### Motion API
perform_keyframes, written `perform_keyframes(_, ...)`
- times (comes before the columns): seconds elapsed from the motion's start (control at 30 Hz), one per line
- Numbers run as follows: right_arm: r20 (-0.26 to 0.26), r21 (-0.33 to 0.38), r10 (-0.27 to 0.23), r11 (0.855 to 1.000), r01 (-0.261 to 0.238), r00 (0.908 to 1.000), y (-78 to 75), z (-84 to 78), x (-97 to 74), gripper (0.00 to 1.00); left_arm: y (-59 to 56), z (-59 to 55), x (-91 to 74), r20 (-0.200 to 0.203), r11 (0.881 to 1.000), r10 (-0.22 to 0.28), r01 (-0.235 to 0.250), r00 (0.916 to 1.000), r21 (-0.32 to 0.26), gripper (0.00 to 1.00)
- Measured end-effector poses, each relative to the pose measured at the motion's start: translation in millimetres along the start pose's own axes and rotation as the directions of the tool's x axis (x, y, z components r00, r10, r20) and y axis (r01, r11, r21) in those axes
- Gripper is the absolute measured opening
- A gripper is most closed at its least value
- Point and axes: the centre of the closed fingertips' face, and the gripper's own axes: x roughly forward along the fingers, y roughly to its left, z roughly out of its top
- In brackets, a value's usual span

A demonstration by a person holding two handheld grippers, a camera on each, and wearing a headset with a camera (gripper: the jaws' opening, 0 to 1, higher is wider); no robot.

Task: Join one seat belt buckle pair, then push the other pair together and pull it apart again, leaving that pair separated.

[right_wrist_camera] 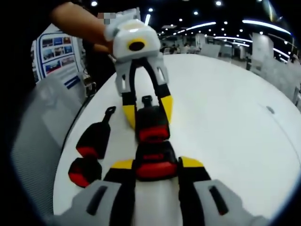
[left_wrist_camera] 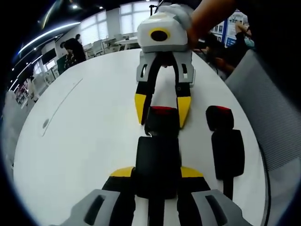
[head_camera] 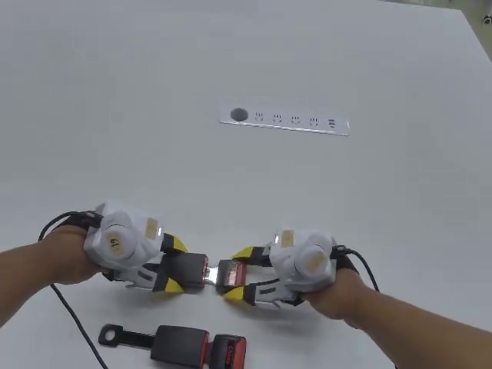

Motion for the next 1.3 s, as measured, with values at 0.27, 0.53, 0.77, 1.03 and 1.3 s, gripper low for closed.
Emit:
perform_keyframes(0.27,-0.045,0.005,-0.01,1.0,0.01,0.9989,-0.7,1.2,2.9,0.35,2.3,-1.8,1.9,0.007,1.0,-0.001,0.001,1.0,-0.001,0.34)
perform_keyframes(0.53,-0.068,-0.005,-0.021,1.0,0.021,0.9974,-1.2,-0.1,3.1,0.35,3.6,-1.8,3.8,0.013,1.0,-0.002,0.002,0.9999,-0.005,0.34)
perform_keyframes(0.77,-0.088,-0.023,-0.025,0.999,0.023,0.9958,-1.6,-1.4,3.7,0.35,3.4,-0.8,5.3,0.014,1.0,-0.002,0.002,0.9999,-0.007,0.34)
perform_keyframes(1.03,-0.1,-0.038,-0.031,0.999,0.027,0.9945,-2.1,-2.5,2.9,0.35,2.3,0.9,5.4,0.014,1.0,0.003,-0.003,0.9999,-0.012,0.35)
perform_keyframes(1.3,-0.1,-0.048,-0.03,0.999,0.026,0.9945,-1.8,-3.5,2.3,0.36,2.2,0.6,5.4,0.016,1.0,0.004,-0.004,0.9999,-0.018,0.35)
